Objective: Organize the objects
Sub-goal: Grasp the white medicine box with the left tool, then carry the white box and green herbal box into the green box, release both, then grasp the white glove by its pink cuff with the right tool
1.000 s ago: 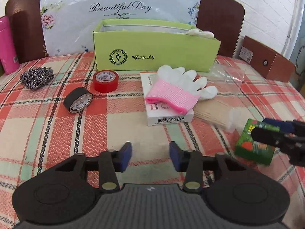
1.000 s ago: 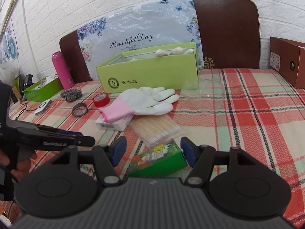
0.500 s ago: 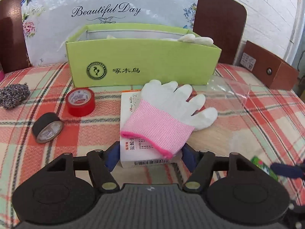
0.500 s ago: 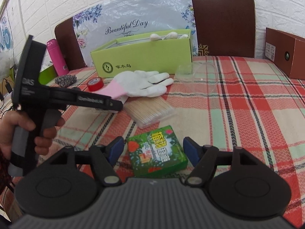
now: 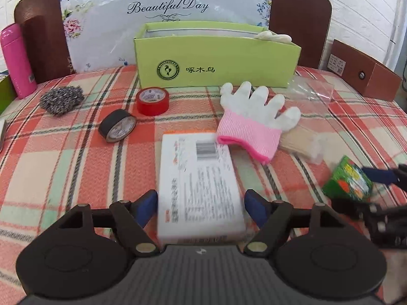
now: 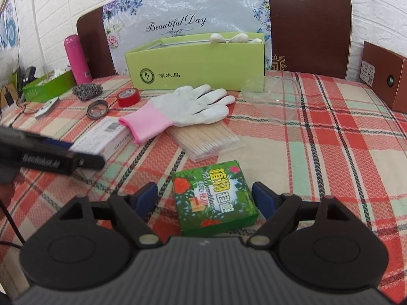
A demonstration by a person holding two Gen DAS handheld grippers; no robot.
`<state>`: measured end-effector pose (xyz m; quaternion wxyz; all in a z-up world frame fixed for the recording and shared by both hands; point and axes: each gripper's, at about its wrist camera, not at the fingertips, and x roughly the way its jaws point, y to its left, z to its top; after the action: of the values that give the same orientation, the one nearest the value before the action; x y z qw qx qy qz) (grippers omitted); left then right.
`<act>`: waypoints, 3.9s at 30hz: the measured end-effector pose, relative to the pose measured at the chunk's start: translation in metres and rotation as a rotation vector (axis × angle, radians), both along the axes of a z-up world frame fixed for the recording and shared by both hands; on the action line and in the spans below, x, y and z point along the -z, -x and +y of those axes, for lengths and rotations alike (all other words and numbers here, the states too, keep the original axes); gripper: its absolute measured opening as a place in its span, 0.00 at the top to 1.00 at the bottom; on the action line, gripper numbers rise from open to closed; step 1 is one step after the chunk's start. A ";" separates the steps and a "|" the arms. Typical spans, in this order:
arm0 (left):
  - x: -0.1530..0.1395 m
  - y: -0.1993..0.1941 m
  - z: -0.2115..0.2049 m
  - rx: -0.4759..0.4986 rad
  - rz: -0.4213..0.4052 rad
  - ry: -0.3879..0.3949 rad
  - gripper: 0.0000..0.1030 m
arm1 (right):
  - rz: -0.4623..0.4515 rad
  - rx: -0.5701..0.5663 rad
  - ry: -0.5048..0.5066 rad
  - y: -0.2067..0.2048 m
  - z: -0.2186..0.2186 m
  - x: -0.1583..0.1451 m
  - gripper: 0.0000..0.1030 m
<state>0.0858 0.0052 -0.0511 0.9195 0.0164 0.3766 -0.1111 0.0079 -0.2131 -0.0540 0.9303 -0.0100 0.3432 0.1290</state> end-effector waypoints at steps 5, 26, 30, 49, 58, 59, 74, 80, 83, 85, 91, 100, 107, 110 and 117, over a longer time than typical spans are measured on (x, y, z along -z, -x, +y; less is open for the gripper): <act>0.001 -0.013 -0.005 0.009 -0.006 -0.006 0.33 | -0.009 -0.064 0.123 0.010 0.011 0.001 0.30; -0.018 0.001 0.007 -0.013 -0.022 0.020 0.34 | 0.030 -0.133 -0.072 -0.003 0.015 -0.023 0.42; -0.056 0.004 0.014 0.000 -0.106 0.078 0.34 | -0.031 -0.171 -0.085 -0.019 0.017 -0.048 0.42; -0.157 -0.129 -0.020 -0.017 -0.308 0.102 0.34 | -0.261 -0.064 -0.061 -0.164 0.009 -0.121 0.42; -0.135 -0.196 -0.036 -0.044 -0.269 0.060 0.34 | -0.295 -0.007 -0.020 -0.243 0.005 -0.108 0.42; -0.131 -0.202 -0.037 -0.050 -0.265 0.054 0.34 | -0.291 -0.003 -0.015 -0.251 0.007 -0.103 0.41; -0.092 -0.212 -0.027 -0.111 -0.163 0.018 0.19 | -0.286 -0.010 0.079 -0.247 0.011 -0.072 0.00; -0.121 -0.166 -0.030 -0.130 -0.193 0.004 0.19 | -0.323 0.016 0.054 -0.208 0.005 -0.095 0.00; -0.126 -0.132 -0.029 -0.159 -0.236 -0.004 0.14 | -0.343 0.034 0.017 -0.179 -0.001 -0.100 0.00; -0.124 -0.111 -0.029 -0.169 -0.248 -0.004 0.13 | -0.351 0.044 -0.021 -0.159 -0.005 -0.101 0.00; -0.106 -0.068 -0.028 -0.176 -0.194 -0.010 0.13 | -0.353 0.078 -0.054 -0.105 -0.008 -0.096 0.00; -0.077 -0.040 -0.023 -0.210 -0.111 -0.027 0.13 | -0.283 0.134 -0.073 -0.059 -0.007 -0.071 0.00; -0.067 -0.031 -0.015 -0.227 -0.084 -0.021 0.13 | -0.235 0.154 -0.051 -0.045 -0.003 -0.056 0.00; -0.059 -0.025 -0.004 -0.240 -0.060 -0.014 0.13 | -0.205 0.140 -0.049 -0.043 0.002 -0.050 0.00; -0.034 -0.010 0.040 -0.322 0.005 -0.010 0.13 | -0.044 0.050 -0.081 -0.062 0.050 -0.028 0.00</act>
<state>0.0962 0.0448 -0.0175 0.9244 -0.0398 0.3774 0.0395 0.0697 -0.1630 -0.0259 0.9402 0.0334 0.3173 0.1190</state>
